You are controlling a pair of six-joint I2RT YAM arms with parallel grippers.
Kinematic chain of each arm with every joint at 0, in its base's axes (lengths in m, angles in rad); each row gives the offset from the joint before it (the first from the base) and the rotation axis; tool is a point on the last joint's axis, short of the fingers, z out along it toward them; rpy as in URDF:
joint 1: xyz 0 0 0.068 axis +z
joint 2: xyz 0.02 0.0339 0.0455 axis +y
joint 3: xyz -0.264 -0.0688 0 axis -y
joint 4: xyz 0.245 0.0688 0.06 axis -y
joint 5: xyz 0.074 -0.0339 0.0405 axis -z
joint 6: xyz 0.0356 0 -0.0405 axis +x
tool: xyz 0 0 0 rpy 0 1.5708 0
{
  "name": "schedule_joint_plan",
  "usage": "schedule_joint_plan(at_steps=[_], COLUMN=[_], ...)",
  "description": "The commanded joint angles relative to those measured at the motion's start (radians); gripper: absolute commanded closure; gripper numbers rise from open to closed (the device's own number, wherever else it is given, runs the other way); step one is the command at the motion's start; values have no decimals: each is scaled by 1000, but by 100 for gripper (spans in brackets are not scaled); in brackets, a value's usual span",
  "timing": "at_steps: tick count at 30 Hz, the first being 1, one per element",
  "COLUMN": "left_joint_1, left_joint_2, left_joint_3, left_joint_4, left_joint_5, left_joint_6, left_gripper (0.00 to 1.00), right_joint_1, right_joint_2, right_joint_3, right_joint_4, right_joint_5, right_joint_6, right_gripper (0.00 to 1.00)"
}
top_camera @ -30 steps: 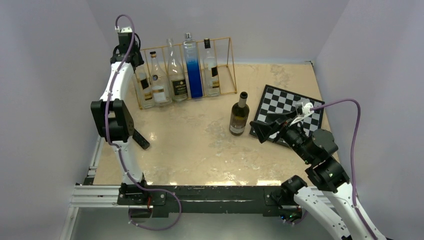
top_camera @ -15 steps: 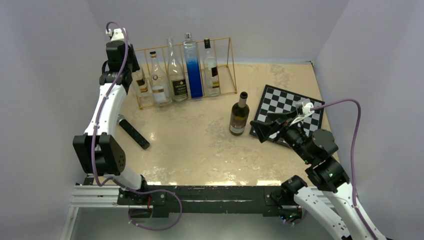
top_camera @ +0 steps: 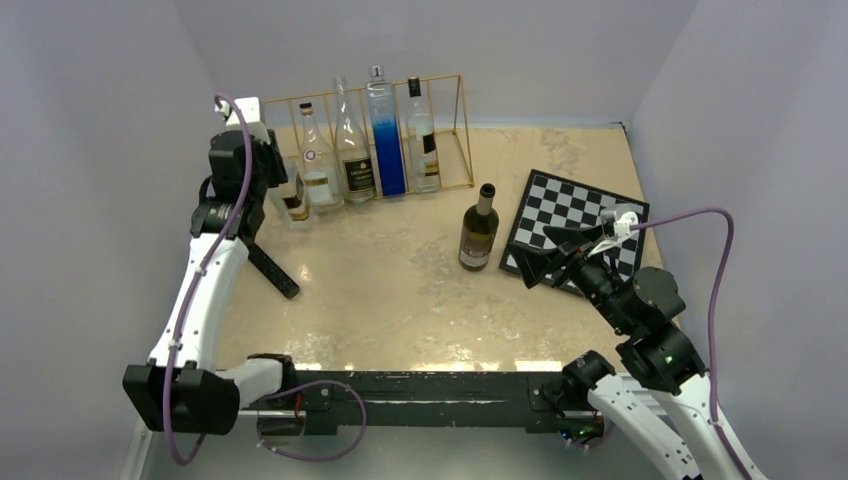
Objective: Take the wine bottle off the wine rack
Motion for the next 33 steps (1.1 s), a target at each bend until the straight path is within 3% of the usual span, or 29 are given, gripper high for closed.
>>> schedule_joint_plan(at_steps=[1, 8, 22, 33], left_joint_1=[-59, -105, -106, -120], left_joint_2=[-138, -228, -253, -294], left_joint_3=[-64, -203, -282, -297], left_joint_4=[127, 125, 54, -5], left_joint_5=[-13, -39, -56, 15], left_joint_6=[-32, -52, -106, -135], left_gripper=[100, 100, 100, 100], right_joint_1=[5, 5, 5, 5], right_joint_2=[-23, -43, -44, -62], right_joint_3=[12, 3, -18, -21], right_joint_4=[8, 5, 21, 17], right_joint_5=[29, 29, 33, 32], right_joint_6=[-34, -44, -49, -62], right_gripper=[2, 2, 1, 1])
